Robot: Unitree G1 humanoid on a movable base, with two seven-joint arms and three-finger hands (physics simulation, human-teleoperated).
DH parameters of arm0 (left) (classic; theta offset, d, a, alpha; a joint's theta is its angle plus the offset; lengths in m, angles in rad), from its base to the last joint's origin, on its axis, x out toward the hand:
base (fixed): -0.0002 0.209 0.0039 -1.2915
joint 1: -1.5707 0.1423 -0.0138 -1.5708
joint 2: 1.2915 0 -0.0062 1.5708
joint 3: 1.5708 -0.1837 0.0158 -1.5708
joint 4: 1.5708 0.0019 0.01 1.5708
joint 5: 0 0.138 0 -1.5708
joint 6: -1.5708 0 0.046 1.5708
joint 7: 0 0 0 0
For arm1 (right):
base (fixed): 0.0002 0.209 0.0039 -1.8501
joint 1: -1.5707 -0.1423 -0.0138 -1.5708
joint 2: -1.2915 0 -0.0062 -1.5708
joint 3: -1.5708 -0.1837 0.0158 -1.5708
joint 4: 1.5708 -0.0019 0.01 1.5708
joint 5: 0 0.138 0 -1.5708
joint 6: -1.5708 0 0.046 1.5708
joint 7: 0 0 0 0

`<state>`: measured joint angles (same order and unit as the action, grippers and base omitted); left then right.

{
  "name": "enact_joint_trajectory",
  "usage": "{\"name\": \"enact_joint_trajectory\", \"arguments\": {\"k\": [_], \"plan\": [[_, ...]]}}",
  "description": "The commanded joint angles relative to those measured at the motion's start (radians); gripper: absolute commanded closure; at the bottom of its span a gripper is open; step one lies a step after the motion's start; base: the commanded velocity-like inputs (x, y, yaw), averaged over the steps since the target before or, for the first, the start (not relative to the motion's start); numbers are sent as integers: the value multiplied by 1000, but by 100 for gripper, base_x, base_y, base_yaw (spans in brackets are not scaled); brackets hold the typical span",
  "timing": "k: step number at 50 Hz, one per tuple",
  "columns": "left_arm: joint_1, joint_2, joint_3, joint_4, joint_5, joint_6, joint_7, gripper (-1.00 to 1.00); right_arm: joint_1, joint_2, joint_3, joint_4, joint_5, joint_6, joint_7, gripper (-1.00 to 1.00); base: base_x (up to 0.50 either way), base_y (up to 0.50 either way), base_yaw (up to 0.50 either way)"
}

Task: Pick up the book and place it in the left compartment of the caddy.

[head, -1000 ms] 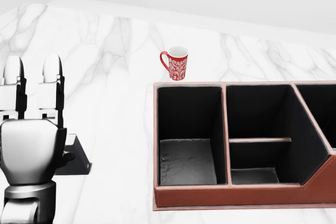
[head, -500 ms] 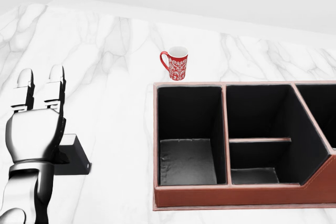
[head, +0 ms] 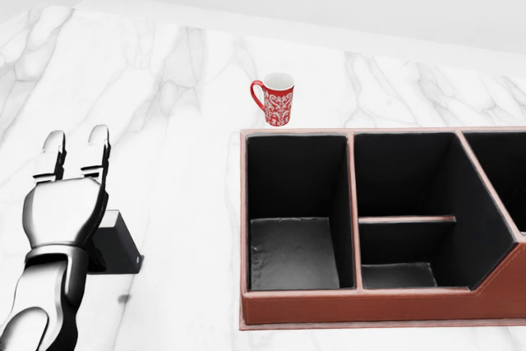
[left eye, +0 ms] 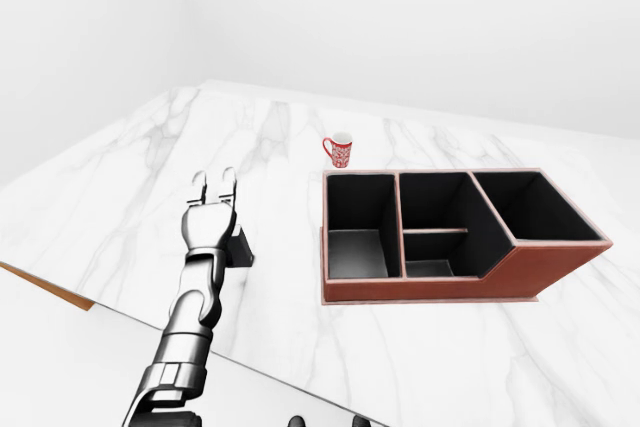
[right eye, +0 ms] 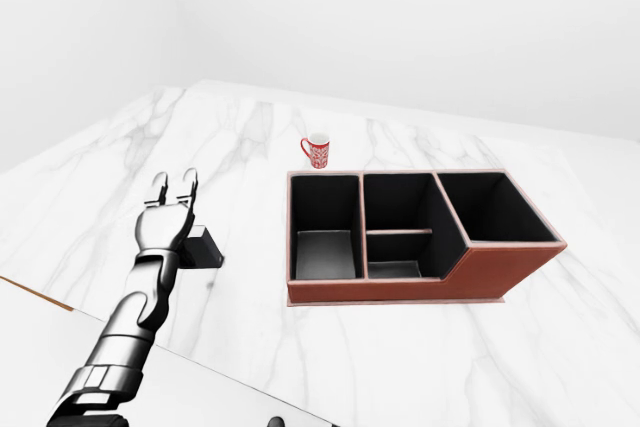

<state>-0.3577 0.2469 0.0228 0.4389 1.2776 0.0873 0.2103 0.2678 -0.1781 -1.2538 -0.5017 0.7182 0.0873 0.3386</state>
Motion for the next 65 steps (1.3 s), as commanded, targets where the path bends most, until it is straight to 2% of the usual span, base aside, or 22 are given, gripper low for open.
{"name": "enact_joint_trajectory", "arguments": {"k": [1,11,12,13,15,21,29,65], "plan": [[-26,7,-10,63,1,0,4,-100,-1,0,0,-1,-1,0,1,-100,0,0,0],[-26,8,-11,63,-1,0,4,-100,-1,0,0,-1,-1,0,1,-100,0,0,0],[-225,10,-32,537,59,0,238,-100,-7,3,12,19,-19,0,10,-100,0,0,0],[-266,13,-42,628,46,0,284,-100,-2,1,7,9,-10,0,4,-100,0,0,0],[-296,17,-62,694,23,0,308,-100,-2,1,7,8,-10,0,4,-100,0,0,0],[-334,16,-100,797,-12,0,313,-100,-2,0,8,12,-10,0,3,-100,0,0,0],[-353,19,-116,848,-46,0,313,-100,-2,1,8,10,-11,0,4,-100,0,0,0],[-352,29,-100,923,-92,0,299,-100,-5,2,19,15,-22,0,7,-100,0,0,0]]}}
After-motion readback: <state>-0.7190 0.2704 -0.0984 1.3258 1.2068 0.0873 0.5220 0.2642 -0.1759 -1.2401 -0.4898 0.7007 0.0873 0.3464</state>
